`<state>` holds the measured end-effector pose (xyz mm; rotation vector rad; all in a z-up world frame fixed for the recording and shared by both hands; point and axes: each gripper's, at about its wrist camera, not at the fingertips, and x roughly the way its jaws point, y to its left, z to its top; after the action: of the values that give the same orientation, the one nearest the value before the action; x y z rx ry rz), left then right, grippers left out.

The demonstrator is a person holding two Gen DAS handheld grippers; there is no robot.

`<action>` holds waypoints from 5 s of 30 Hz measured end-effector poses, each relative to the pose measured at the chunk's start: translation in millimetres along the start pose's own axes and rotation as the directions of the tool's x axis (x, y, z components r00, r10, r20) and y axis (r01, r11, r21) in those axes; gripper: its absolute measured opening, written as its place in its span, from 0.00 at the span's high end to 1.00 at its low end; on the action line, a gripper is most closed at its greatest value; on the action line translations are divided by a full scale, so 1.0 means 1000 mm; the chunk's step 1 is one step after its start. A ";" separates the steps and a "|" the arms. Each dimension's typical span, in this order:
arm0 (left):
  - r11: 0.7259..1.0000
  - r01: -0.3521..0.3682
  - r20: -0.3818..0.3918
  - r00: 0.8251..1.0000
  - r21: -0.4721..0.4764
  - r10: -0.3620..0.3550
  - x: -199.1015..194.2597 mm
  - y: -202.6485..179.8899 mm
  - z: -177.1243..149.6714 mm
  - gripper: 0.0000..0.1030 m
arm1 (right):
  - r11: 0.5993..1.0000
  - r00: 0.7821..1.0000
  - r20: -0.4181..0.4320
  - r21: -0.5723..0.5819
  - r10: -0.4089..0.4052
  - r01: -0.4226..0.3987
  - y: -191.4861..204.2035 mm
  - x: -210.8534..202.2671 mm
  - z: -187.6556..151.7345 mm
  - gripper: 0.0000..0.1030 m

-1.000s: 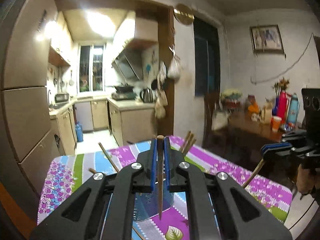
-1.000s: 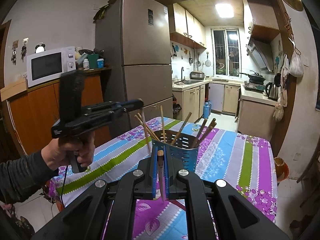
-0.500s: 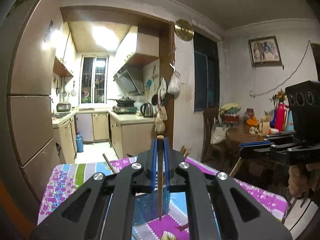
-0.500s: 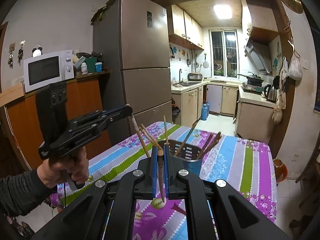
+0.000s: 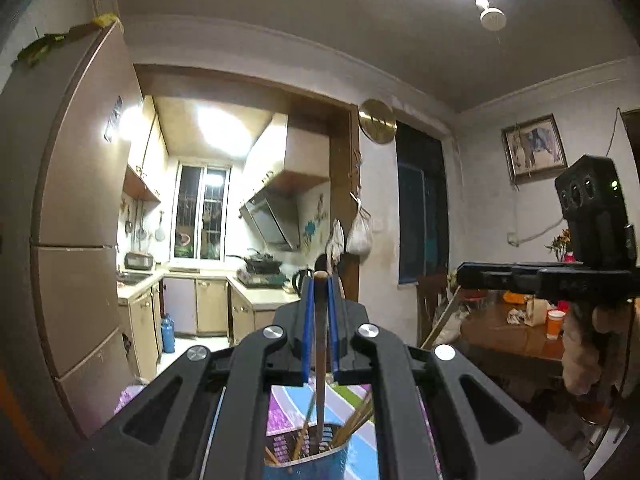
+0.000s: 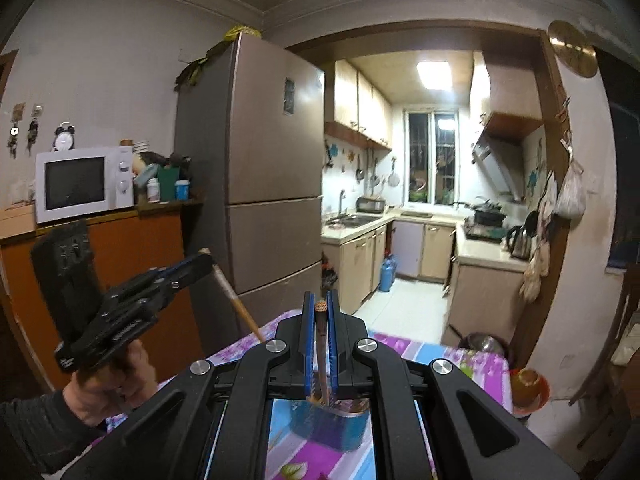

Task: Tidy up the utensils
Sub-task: 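Lift the chopstick into the holder with the left tool while the right tool inserts its own, then open both tools and move them down to the last chopsticks on the tablecloth, then close the left tool on a chopstick while the right tool grasps another, then lift the left tool's chopstick toward the holder while the right tool carries its own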

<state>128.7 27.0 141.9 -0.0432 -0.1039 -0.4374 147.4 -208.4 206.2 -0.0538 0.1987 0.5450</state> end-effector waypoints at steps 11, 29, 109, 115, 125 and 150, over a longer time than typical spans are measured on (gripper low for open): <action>0.998 -0.063 -0.042 0.997 0.021 0.064 0.024 0.007 -0.016 0.95 | 0.999 0.993 -0.109 0.030 -0.040 0.044 -0.016 0.063 -0.016 0.93; 0.994 -0.108 -0.171 0.979 0.021 0.110 0.054 0.026 -0.061 0.95 | 0.999 0.981 -0.190 0.016 -0.044 0.048 -0.011 0.106 -0.037 0.93; 0.982 -0.179 -0.542 0.820 0.062 0.184 -0.151 -0.031 -0.296 0.75 | 0.989 0.948 -0.316 0.143 0.022 0.025 0.162 0.031 -0.363 0.91; 0.980 -0.191 -0.523 0.830 0.059 0.193 -0.151 -0.032 -0.297 0.75 | 0.988 0.952 -0.306 0.149 0.015 0.033 0.163 0.035 -0.362 0.86; 0.972 -0.221 -0.489 0.841 0.080 0.232 -0.156 -0.039 -0.301 0.82 | 0.989 0.955 -0.298 0.139 -0.005 0.049 0.163 0.036 -0.363 0.89; 0.963 -0.238 -0.235 0.936 0.129 0.263 -0.157 -0.047 -0.210 0.95 | 0.996 0.996 -0.040 0.037 -0.076 0.078 0.146 -0.053 -0.271 0.93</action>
<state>-13.5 36.6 -83.3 0.0961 0.1283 -0.1784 -19.7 -138.5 -48.5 -0.0346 0.2437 0.4636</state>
